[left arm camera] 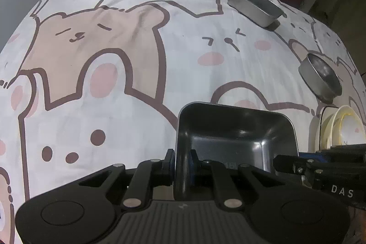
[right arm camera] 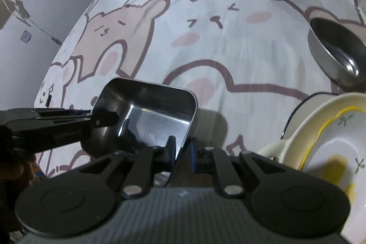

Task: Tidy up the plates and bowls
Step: 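Carry the steel tray with both tools beside the stacked bowls and lower it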

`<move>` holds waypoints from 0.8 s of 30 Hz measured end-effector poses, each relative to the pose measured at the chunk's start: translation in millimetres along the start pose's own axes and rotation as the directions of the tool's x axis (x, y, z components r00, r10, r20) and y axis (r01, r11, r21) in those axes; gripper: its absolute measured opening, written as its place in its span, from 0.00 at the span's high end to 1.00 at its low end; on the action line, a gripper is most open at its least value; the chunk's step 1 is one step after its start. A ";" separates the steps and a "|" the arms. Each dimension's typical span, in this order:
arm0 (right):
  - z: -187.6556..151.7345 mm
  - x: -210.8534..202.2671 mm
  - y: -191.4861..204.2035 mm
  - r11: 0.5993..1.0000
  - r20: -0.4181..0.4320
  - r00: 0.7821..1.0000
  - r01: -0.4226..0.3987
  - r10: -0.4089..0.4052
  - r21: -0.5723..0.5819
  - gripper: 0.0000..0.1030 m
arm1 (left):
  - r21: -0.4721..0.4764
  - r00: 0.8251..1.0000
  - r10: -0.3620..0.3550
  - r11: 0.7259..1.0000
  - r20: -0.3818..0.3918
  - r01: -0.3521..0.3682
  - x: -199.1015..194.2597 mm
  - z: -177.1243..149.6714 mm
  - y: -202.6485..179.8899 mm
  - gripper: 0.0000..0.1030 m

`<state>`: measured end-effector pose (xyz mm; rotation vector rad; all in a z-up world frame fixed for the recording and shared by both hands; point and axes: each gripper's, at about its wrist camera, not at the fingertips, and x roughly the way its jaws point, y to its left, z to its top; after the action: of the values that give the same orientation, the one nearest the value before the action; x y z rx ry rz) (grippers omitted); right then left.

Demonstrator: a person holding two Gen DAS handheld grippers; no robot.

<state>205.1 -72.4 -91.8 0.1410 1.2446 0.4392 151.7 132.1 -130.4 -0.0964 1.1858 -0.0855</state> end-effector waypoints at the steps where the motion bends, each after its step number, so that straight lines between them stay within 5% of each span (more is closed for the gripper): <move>1: -0.2 0.7 -0.2 1.000 -0.003 1.000 0.001 -0.001 0.002 0.85 | 0.002 1.000 0.001 1.000 -0.003 -0.001 0.7 0.0 -0.3 0.87; 24: 2.3 11.4 2.2 1.000 -0.021 1.000 0.001 -0.001 -0.018 0.85 | -0.001 1.000 -0.014 1.000 -0.016 0.014 2.6 -2.4 1.5 0.85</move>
<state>209.6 -65.6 -100.4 0.1210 1.2614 0.4521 150.5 133.2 -133.9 -0.1048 1.2017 -0.0988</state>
